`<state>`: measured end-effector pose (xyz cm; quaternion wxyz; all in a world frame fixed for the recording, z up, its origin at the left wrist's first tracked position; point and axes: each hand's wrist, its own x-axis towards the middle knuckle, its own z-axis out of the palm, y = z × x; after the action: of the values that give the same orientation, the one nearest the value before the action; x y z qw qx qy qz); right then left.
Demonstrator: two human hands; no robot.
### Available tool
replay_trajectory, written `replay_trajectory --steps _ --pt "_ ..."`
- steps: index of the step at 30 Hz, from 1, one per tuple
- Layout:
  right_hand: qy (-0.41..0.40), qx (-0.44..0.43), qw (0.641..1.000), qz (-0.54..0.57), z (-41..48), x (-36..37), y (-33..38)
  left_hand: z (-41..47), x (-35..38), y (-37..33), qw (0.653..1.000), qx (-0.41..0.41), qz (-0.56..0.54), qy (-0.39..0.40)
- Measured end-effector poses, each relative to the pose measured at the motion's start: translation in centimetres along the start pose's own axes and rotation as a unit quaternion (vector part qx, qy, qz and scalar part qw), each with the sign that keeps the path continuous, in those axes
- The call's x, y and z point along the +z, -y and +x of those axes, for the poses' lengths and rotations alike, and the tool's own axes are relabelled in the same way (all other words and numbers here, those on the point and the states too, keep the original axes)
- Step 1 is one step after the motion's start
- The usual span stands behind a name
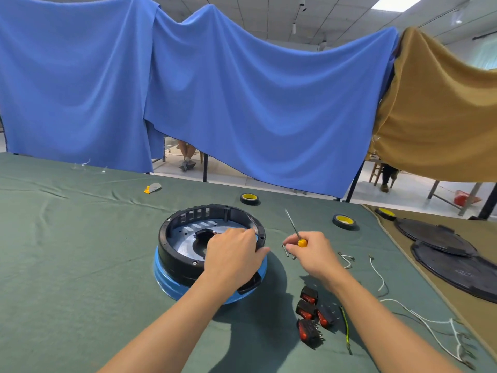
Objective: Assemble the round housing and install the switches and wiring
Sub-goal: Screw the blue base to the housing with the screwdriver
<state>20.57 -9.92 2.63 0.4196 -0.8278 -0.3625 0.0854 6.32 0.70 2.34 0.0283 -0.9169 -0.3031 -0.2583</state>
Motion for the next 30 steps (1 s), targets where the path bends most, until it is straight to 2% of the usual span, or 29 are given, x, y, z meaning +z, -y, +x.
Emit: replay_trajectory --steps 4,9,15,19,30 --pt "-0.008 -0.012 0.999 0.051 -0.7 0.1 0.8 -0.2 0.1 0.0 0.999 0.009 0.030 0.022" --pt "-0.009 -0.069 0.996 0.060 -1.1 0.2 2.2 -0.6 -0.5 2.0 0.997 0.066 -0.009 0.043" --pt "0.056 -0.146 0.987 -0.035 -1.5 0.6 4.0 -1.8 -1.3 4.9 0.990 0.110 -0.063 0.066" --pt "0.069 -0.181 0.977 -0.087 -1.7 1.2 4.6 -2.1 -1.4 5.3 0.987 0.126 -0.074 0.061" --pt "0.091 -0.193 0.968 -0.135 -1.2 1.4 5.3 -2.1 -1.4 5.2 0.984 0.149 -0.083 0.059"
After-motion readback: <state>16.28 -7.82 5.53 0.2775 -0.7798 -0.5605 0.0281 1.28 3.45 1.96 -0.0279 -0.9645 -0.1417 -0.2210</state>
